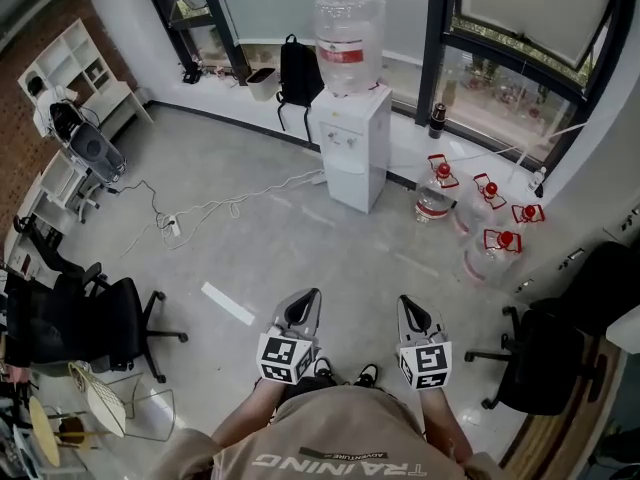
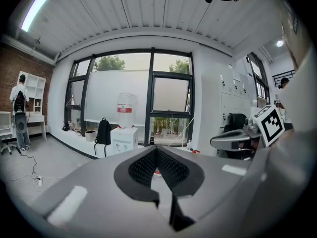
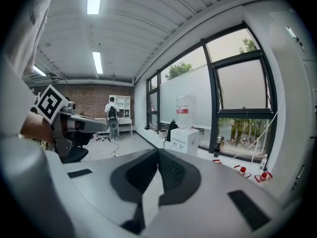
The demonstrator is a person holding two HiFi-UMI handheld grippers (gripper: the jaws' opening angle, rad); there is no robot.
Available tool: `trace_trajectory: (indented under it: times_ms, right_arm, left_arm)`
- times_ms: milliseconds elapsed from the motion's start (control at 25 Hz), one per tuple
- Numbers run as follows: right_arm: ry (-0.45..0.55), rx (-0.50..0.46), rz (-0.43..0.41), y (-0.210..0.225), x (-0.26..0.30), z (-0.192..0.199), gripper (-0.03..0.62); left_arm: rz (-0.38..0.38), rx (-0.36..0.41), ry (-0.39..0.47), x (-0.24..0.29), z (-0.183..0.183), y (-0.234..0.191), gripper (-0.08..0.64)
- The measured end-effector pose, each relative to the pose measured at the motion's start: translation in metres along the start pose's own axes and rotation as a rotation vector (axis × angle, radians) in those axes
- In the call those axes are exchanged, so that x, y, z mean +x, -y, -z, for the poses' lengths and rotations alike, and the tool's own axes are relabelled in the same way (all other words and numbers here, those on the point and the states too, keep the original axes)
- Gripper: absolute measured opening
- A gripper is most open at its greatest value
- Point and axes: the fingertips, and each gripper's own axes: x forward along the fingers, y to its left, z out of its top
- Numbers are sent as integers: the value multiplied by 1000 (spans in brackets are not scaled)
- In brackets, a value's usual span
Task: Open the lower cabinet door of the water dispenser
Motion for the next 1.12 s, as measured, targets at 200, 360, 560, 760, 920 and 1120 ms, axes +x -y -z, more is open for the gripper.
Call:
trace_trajectory:
  times_ms: [200, 360, 560, 760, 920, 1120]
  right_arm:
    - [-10, -32, 23, 7, 9, 6, 12]
    - [-24, -45, -12, 1, 27, 4, 12]
    - [-25, -33, -1, -4, 62, -9, 12]
    - [-32, 15, -5, -17, 107, -18, 12]
    - [-37, 14, 32, -18, 138, -27, 12]
    - [-20, 61, 56, -24, 174, -40, 12]
  left_arm:
    - [-28, -12, -9, 4, 10, -4, 8]
    - [-24, 4, -9, 9, 12, -22, 8]
    - [14, 0, 11, 28, -3, -48, 8]
    - [61, -3, 6, 54, -9, -86, 8]
    - [88, 14, 9, 72, -14, -119, 8]
    - [119, 43, 11, 83, -17, -157, 8]
